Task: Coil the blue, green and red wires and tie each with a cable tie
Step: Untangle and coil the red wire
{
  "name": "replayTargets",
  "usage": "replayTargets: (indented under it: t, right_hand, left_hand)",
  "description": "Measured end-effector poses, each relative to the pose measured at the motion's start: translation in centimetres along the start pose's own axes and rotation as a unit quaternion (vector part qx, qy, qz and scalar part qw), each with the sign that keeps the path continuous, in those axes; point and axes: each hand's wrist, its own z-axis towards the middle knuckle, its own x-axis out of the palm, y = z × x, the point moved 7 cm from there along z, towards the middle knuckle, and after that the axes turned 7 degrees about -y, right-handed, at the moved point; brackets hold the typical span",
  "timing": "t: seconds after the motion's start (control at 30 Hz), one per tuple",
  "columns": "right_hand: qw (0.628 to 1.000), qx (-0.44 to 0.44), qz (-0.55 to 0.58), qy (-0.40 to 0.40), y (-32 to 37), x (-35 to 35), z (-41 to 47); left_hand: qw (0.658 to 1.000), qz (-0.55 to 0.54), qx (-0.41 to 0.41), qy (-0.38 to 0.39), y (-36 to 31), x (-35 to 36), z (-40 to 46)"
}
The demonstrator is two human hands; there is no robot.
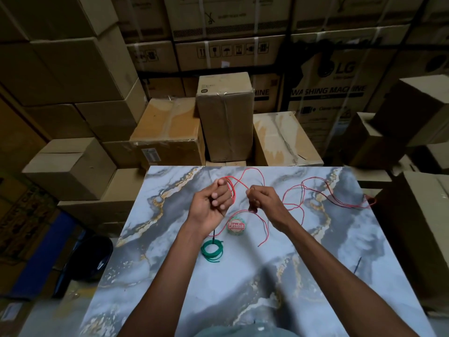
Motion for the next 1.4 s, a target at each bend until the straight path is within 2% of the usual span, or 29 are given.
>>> replayTargets:
  t: [0.2, 0.37, 0.53, 0.7, 0.8, 0.93, 1.07, 1.1, 1.2, 1.33, 1.4]
  right_hand:
    - [0.994, 0.084, 0.057, -0.032, -5.2, -1.4, -1.7]
    - [0.995, 0.084, 0.006, -0.055, -6.4, -1.8, -3.9]
    - [0.997, 0.048, -0.054, -0.021, -4.7, -1.3, -5.4]
    - [0.987, 0.011, -0.155, 0.035, -0.8, -0.8, -6.3]
    - [0.979, -0.006, -0.189, 0.069, 1.5, -0.6, -6.5]
    - [0.977, -0.055, -0.189, 0.081, 5.1, -0.2, -6.0]
    - [0.982, -0.111, -0.151, 0.008, 8.3, -1.6, -4.2]
    - [0.980, -0.117, -0.158, -0.005, 8.7, -2.0, -3.7]
    - [0.970, -0.132, -0.202, -0.038, 9.3, -3.5, -2.1]
    - [0.959, -0.130, -0.236, -0.084, 8.8, -6.0, 0.2]
    - [0.961, -0.126, -0.228, -0.092, 8.0, -6.9, 1.3]
  left_hand:
    - [0.988, -0.099, 0.090, -0.072, -1.3, -1.1, 0.8]
    - [0.973, -0.156, 0.137, -0.102, -3.4, -3.1, 1.3]
    - [0.947, -0.098, 0.245, -0.180, -5.9, -6.0, 1.7]
    - [0.881, 0.047, 0.357, -0.305, -7.6, -7.3, 0.7]
    - [0.832, 0.210, 0.391, -0.334, -7.6, -7.2, 0.2]
    - [0.728, 0.473, 0.412, -0.277, -5.5, -6.0, -0.1]
    - [0.644, 0.647, 0.371, -0.170, -2.6, -5.5, 0.3]
    - [0.644, 0.665, 0.350, -0.143, -1.9, -5.3, 0.4]
    - [0.688, 0.661, 0.289, -0.081, 0.0, -4.6, 0.1]
    - [0.722, 0.645, 0.248, -0.027, 1.0, -3.3, -0.5]
    - [0.760, 0.618, 0.202, -0.013, 1.6, -3.1, -0.3]
